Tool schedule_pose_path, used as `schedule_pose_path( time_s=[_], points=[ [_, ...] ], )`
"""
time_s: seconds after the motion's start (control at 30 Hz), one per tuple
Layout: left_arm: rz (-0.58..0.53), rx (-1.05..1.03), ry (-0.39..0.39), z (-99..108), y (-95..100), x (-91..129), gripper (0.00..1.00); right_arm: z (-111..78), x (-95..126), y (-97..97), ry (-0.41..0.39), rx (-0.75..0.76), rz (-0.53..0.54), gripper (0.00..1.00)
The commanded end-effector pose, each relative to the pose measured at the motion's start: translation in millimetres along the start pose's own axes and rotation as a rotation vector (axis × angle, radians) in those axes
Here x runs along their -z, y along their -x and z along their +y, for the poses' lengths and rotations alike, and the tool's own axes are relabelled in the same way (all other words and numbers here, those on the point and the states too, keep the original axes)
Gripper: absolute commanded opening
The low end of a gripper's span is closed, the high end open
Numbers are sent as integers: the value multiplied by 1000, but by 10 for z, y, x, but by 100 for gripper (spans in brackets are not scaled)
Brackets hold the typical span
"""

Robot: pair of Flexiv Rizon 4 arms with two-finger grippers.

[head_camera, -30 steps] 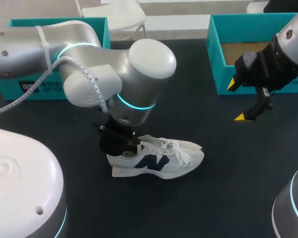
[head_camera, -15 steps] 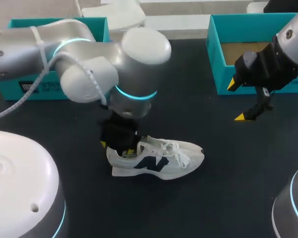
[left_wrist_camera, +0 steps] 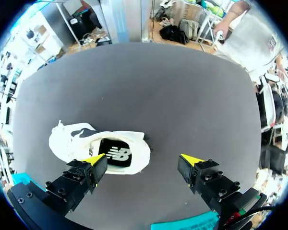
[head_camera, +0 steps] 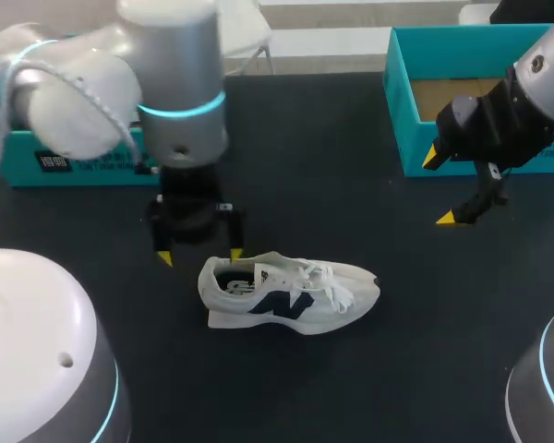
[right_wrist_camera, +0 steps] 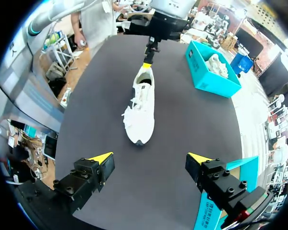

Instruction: Take the shoe out of the shoebox, open the shoe tongue, remove and reinsert the insole, then place the shoe into the shoebox

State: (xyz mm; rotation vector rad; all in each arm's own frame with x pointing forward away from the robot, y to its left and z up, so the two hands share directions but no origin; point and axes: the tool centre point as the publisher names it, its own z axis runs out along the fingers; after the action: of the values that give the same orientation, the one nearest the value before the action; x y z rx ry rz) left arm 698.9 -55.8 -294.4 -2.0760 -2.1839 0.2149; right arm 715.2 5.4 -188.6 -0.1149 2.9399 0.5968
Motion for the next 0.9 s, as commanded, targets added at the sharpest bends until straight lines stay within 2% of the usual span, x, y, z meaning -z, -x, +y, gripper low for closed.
schedule_pose_path(
  time_s=[0.03,0.1,0.23,0.3,0.9],
  points=[
    [-418,151,-136,9,-333,-29,100,1,-15,4,-1,0,0,100],
    [-467,208,-163,-10,-404,-39,100,1,-15,4,-1,0,0,100],
    [-668,382,-246,-22,-592,-51,100,1,-15,4,-1,0,0,100],
    [-763,430,-327,-20,-645,-44,100,1,-15,4,-1,0,0,100],
    [-763,430,-327,-20,-645,-44,100,1,-15,4,-1,0,0,100]
  ],
)
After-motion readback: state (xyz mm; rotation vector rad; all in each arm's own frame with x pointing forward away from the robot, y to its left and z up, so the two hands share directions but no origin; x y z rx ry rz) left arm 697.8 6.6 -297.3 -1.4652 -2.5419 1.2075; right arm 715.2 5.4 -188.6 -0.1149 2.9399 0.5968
